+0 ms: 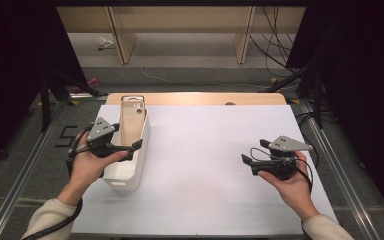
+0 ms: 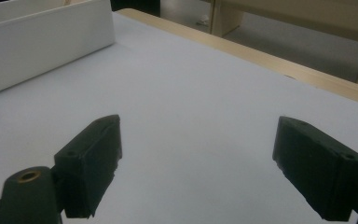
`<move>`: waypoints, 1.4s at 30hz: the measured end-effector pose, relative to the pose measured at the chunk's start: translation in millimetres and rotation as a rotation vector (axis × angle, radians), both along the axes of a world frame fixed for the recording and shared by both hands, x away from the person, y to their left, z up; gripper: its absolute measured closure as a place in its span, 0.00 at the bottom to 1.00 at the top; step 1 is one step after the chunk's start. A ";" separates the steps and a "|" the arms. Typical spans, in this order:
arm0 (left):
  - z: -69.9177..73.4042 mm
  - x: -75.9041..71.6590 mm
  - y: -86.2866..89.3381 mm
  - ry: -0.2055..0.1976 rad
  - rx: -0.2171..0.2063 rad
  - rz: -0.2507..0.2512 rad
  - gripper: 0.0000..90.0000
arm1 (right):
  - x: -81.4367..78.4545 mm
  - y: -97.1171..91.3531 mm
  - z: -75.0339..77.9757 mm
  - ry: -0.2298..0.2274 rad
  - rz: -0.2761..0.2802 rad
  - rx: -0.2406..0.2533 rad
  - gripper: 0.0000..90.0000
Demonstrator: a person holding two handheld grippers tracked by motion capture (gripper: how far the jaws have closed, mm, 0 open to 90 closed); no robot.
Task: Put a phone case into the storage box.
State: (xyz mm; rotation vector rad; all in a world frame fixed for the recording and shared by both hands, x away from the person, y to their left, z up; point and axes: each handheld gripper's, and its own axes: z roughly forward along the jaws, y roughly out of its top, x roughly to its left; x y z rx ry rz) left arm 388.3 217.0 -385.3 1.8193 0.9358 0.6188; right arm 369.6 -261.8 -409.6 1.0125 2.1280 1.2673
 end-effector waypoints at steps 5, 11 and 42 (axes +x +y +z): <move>-1.8 -6.5 -3.8 0.003 0.009 -0.022 0.04 | -0.3 0.0 0.2 0.000 0.000 0.000 0.18; -3.0 -14.1 -6.9 -0.009 0.022 -0.034 0.04 | -0.2 0.2 0.1 0.001 0.003 0.000 0.18; -28.5 -50.8 -18.2 -0.065 0.037 -0.098 0.04 | -0.9 0.6 1.0 -0.003 0.009 0.003 0.18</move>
